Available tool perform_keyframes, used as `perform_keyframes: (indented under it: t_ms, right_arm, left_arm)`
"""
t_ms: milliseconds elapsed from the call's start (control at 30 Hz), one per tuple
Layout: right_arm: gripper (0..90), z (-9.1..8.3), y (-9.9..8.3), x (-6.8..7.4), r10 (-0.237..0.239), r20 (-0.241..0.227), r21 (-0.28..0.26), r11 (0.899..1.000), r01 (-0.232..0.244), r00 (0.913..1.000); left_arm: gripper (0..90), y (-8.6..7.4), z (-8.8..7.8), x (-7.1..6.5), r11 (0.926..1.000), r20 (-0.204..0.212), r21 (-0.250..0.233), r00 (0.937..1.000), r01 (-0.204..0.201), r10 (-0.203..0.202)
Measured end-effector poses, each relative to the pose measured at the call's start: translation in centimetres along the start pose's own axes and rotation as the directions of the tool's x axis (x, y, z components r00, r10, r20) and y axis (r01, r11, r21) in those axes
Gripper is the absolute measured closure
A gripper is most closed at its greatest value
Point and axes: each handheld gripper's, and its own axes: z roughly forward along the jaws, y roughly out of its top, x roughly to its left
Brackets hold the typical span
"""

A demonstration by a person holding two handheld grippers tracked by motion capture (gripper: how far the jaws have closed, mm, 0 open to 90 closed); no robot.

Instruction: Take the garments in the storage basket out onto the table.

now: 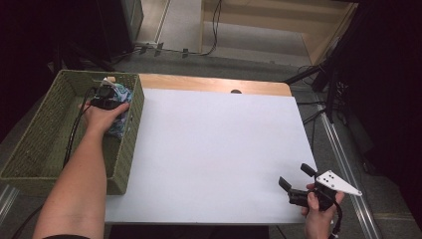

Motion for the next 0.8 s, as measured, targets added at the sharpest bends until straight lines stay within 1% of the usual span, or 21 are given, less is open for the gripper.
perform_keyframes:
  t_ms: [67, 100, 167, 267, 367, 500, 533, 567, 600, 633, 700, 767, 800]
  right_arm:
    - [0.0, 0.0, 0.0, 0.1, 0.001, -0.002, -0.001, 1.000, -0.001, 1.0000]
    - [0.0, 0.1, 0.0, 0.1, 0.002, -0.002, 0.000, 1.000, -0.002, 1.0000]
    - [0.0, 0.2, 0.0, 0.1, -0.003, -0.004, 0.004, 1.000, 0.003, 1.0000]
    - [0.0, 0.2, -0.1, 0.1, 0.008, -0.006, 0.002, 1.000, -0.008, 1.0000]
    - [0.0, 0.2, 0.0, 0.1, 0.012, -0.008, 0.000, 1.000, -0.012, 0.9999]
    - [0.0, 0.4, 0.0, 0.1, 0.007, -0.010, 0.005, 1.000, -0.007, 0.9999]
    - [0.0, 0.4, 0.0, 0.1, 0.007, -0.010, 0.005, 1.000, -0.007, 0.9999]
    - [0.0, 0.5, -0.1, 0.2, 0.006, -0.011, 0.008, 1.000, -0.006, 0.9999]
    - [0.0, 0.6, -0.1, 0.2, 0.003, -0.009, 0.009, 1.000, -0.003, 1.0000]
    - [0.0, 0.6, -0.1, 0.1, 0.004, -0.007, 0.014, 1.000, -0.004, 1.0000]
    - [0.0, 0.6, -0.1, 0.1, 0.003, -0.008, 0.012, 1.000, -0.003, 1.0000]
    - [0.0, 0.6, -0.2, 0.1, 0.009, -0.006, 0.016, 1.000, -0.009, 0.9999]
    - [0.0, 0.6, -0.2, 0.0, 0.008, -0.006, 0.016, 1.000, -0.008, 0.9999]
  left_arm:
    - [0.0, -0.3, 0.1, -0.1, 0.9991, -0.003, -0.035, 0.9997, -0.025, 0.024]
    - [0.0, -0.4, 0.2, -0.1, 0.9988, -0.005, -0.040, 0.9996, -0.029, 0.029]
    - [0.0, -0.4, 0.2, -0.1, 0.9988, -0.003, -0.039, 0.9995, -0.030, 0.030]
    - [0.0, -0.4, 0.1, -0.3, 0.9987, -0.003, -0.036, 0.9993, -0.037, 0.037]
    - [4.4, -0.3, 0.0, -0.4, 0.9989, -0.009, -0.023, 0.9992, -0.040, 0.040]
    - [14.8, -0.1, -0.5, -0.8, 0.9985, -0.024, -0.014, 0.9983, -0.053, 0.053]
    - [14.8, 0.0, -0.6, -0.8, 0.9983, -0.031, -0.009, 0.9978, -0.058, 0.058]
    - [21.9, 0.1, -0.9, -0.9, 0.9975, -0.053, -0.001, 0.9962, -0.070, 0.070]
    - [26.2, 0.1, -0.9, -0.9, 0.9975, -0.053, -0.001, 0.9962, -0.070, 0.070]
    - [27.1, 0.2, -1.0, -0.9, 0.9971, -0.059, 0.000, 0.9954, -0.076, 0.075]
    - [27.1, 0.1, -1.0, -0.7, 0.9976, -0.048, -0.004, 0.9965, -0.069, 0.069]
    - [29.5, 0.1, -1.2, -0.8, 0.9969, -0.066, -0.006, 0.9948, -0.078, 0.078]
    - [29.5, 0.1, -1.2, -0.9, 0.9971, -0.069, -0.006, 0.9947, -0.076, 0.076]
